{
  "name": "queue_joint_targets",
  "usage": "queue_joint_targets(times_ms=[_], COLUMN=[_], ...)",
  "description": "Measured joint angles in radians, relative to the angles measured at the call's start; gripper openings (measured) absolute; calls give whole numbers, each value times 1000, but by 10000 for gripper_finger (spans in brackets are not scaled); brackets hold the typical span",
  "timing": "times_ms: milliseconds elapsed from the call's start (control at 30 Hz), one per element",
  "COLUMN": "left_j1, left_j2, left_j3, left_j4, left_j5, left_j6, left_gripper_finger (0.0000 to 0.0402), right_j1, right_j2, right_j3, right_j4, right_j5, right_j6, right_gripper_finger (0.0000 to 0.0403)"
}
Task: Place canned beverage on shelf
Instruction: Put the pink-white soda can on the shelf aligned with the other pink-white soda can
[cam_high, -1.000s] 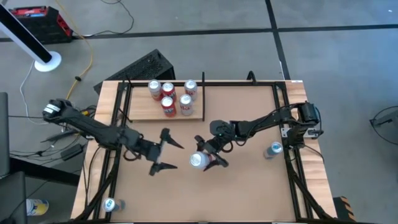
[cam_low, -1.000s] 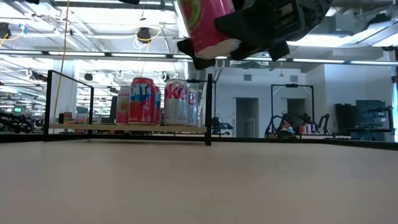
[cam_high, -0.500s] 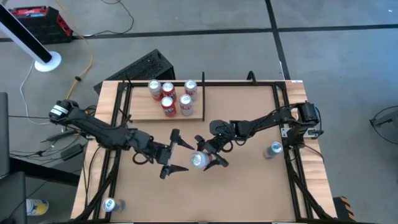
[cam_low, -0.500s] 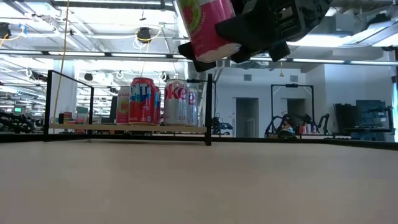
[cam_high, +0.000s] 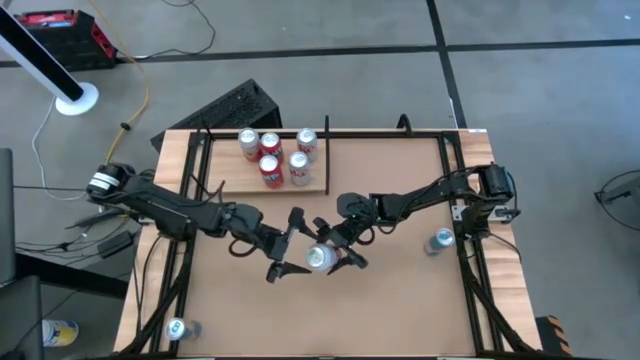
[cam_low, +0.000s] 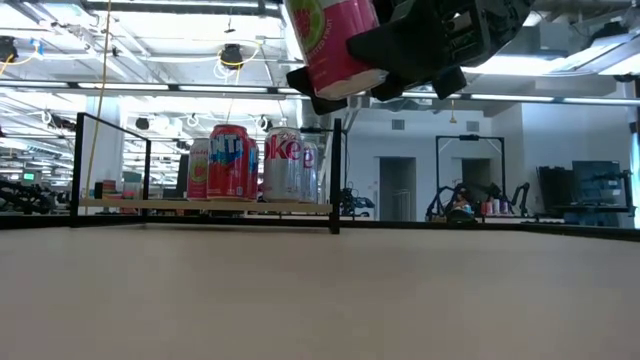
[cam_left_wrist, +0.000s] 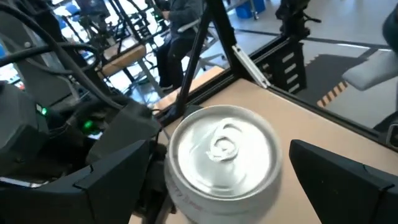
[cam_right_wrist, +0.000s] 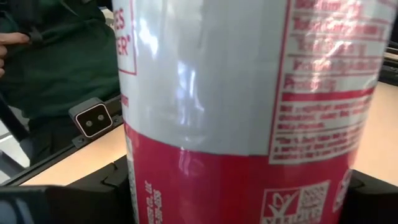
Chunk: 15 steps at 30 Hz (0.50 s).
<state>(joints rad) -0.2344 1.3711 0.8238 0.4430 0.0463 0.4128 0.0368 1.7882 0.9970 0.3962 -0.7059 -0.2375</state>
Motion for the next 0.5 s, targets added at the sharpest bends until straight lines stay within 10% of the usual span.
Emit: queue_joint_targets(times_ms=[500], left_j1=[13], left_j2=[22], left_j3=[-1], left_j4=[-7], left_j5=[50], left_j6=[-18], left_gripper_finger=[375], right_j1=[0], right_j2=[0], right_j3=[0], right_j4=[2], right_j5=[0], right_j6=[2], right_gripper_finger=[321])
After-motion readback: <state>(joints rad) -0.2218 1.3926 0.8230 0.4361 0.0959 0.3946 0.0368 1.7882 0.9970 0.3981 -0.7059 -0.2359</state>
